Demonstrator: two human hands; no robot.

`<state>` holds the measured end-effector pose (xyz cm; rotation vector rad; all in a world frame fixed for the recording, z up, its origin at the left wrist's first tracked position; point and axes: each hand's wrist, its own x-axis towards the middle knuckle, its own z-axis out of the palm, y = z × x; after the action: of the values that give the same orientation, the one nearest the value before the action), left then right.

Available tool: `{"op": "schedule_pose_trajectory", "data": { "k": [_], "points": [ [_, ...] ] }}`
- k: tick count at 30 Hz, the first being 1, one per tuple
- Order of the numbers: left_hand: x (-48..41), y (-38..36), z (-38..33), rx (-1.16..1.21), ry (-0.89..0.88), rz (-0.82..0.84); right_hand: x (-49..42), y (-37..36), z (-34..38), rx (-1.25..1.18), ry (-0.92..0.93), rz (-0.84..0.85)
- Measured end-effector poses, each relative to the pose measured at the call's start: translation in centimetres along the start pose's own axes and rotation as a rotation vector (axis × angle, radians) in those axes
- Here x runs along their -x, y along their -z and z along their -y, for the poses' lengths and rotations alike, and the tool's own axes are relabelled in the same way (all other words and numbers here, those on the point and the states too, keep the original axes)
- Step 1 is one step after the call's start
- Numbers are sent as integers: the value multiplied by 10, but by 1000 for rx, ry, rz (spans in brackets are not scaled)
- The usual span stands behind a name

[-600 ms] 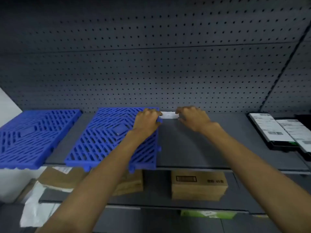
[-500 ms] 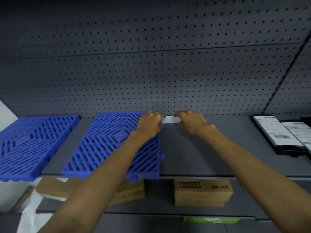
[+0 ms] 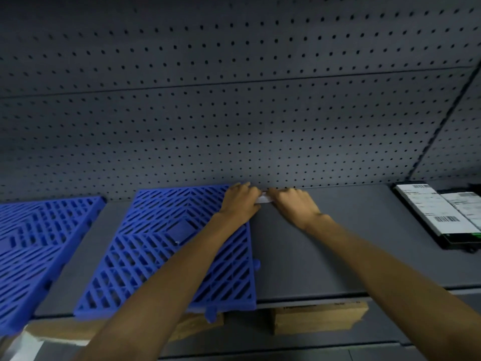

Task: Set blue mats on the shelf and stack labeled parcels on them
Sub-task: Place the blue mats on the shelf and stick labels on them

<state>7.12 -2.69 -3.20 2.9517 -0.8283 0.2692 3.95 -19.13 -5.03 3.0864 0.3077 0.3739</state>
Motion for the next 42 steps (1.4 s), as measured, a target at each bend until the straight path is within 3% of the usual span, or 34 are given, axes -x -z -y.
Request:
{"op": "schedule_pose_trajectory", "data": {
  "k": [13,20,28,35,42],
  "points": [
    [-1,-3,-13,8,-42,-109,7,16,-16,-47,-47,-7],
    [2,-1,-33,48,-45,-254,25,29,-34,-58,-81,-12],
    [23,30,-51,-2,39,-340,49,66,-38,-123,3,-101],
    [75,57,-36,-49,191,-313,53,87,0,-153,117,-162],
    [165,89,20,-86,381,-376,46,101,92,-209,339,-195]
  ]
}}
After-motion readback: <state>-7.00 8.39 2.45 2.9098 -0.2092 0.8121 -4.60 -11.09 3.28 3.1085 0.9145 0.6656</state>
